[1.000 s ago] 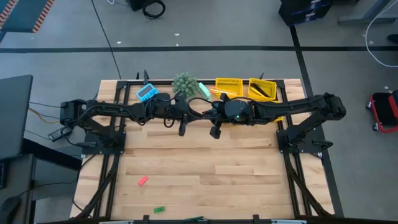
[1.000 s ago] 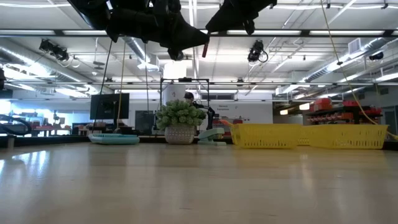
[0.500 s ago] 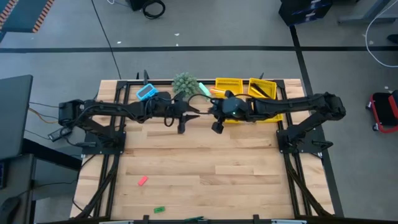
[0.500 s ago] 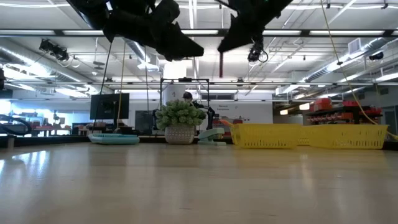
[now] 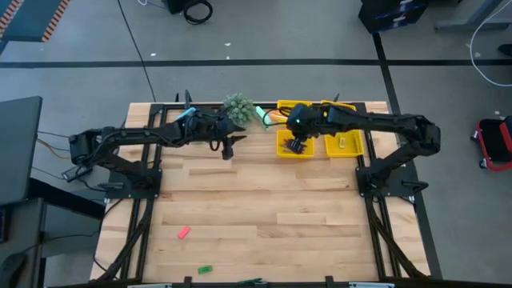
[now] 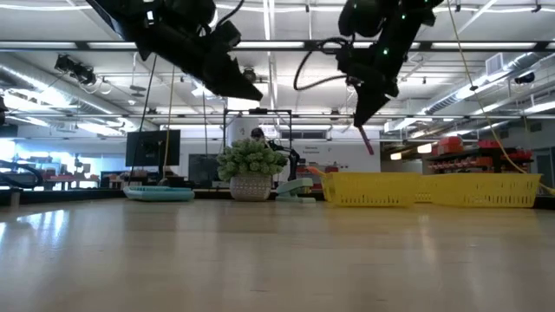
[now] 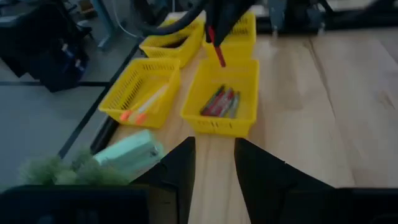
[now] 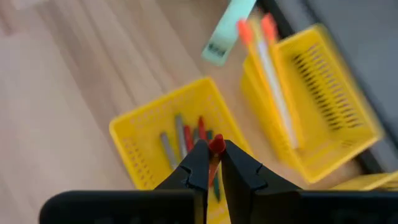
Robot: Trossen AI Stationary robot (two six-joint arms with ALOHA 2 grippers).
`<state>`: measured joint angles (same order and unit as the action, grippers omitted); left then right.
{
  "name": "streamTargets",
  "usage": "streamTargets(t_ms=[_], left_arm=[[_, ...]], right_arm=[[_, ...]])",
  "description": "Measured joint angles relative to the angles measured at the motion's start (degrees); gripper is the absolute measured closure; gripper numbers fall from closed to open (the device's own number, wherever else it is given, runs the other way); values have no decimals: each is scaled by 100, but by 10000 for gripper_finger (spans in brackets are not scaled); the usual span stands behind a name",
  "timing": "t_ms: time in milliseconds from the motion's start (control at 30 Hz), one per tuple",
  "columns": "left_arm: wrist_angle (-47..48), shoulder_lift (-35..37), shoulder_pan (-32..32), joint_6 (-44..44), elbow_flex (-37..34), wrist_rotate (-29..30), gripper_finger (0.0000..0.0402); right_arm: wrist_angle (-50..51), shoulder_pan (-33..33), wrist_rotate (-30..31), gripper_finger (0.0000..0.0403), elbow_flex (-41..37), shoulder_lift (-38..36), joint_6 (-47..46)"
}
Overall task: Sort crayons/erasers/pens/pencils in bins
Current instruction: Put the red crayon into the bottom left yellow bin
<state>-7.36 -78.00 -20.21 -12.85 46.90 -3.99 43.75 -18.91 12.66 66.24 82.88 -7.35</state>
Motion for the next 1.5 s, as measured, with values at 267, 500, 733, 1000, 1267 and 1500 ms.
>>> streamTargets(t_ms=[267, 500, 733, 1000, 1267, 1500], left_arm=[[-95, 0, -34, -295, -282, 21, 307], [-24, 0, -262, -338, -425, 37, 329], [36, 0, -347, -346, -427, 33, 342], [40, 0, -348, -344, -427, 31, 349], [137, 0, -348, -324, -427, 31, 351], [171, 0, -348, -322, -427, 31, 358]], right_arm=[[35, -295, -616, 368, 0, 852, 358], [264, -446, -697, 368, 0, 1300, 393], [328, -553, -743, 367, -1, 1397, 510], [180, -586, -935, 367, -1, 1398, 546], [-301, -598, -1055, 365, -383, 1389, 601], [-668, -656, -969, 348, -678, 1398, 600]])
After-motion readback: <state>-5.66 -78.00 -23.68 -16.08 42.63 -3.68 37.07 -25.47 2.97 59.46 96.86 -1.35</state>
